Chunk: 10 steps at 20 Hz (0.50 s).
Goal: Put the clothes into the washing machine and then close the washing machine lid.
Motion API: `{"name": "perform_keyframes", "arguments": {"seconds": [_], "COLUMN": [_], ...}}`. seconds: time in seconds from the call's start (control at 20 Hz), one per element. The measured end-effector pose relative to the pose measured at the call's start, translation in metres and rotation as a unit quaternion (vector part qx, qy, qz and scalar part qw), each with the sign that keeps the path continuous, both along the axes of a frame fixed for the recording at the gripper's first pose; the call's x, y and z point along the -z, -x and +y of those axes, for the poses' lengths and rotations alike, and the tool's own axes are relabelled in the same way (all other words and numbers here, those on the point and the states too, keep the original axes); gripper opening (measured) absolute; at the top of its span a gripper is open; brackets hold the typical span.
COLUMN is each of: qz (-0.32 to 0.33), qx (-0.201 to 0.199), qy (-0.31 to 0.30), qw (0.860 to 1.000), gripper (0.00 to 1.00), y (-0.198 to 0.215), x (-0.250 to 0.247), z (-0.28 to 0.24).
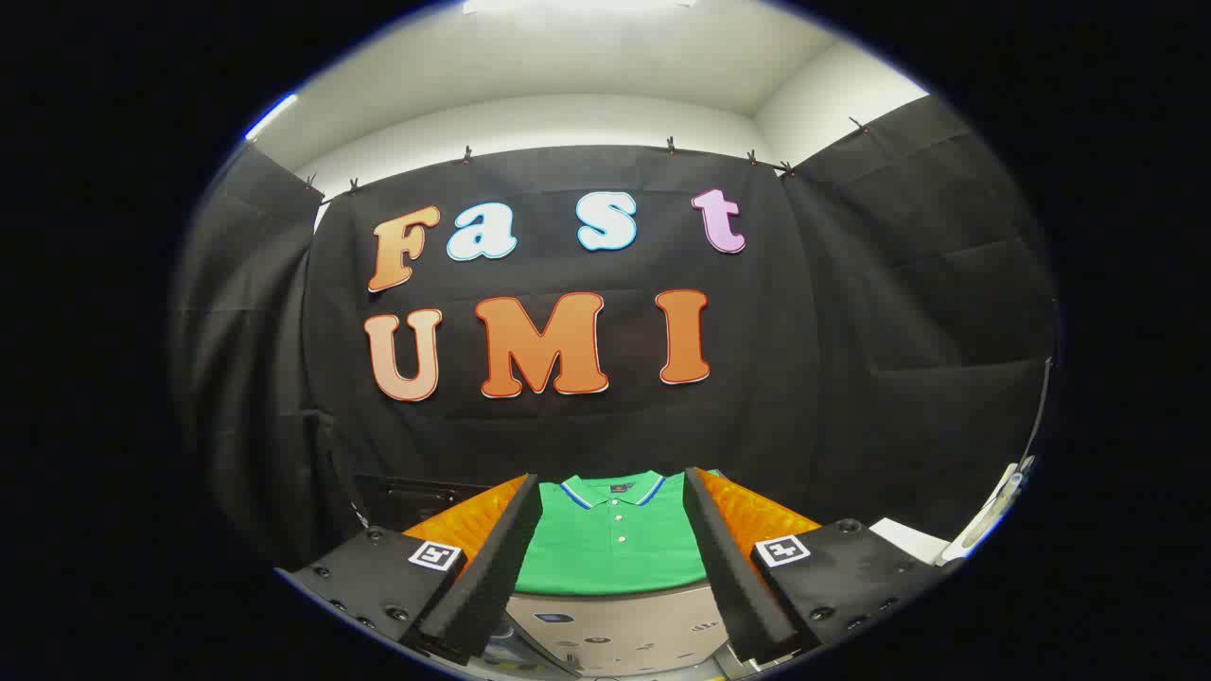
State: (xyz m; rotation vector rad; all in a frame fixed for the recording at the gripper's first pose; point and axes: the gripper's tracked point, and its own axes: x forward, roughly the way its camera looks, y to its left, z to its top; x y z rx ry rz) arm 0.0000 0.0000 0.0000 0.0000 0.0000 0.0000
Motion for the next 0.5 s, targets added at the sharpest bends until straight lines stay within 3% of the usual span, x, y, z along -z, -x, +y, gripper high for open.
{"name": "perform_keyframes", "arguments": {"seconds": [0.5], "qz": [0.0], "qx": [-0.008], "qy": [0.005], "qw": [1.0], "gripper": [0.97], "y": [-0.01], "x": [-0.003], "z": [0.002]}}
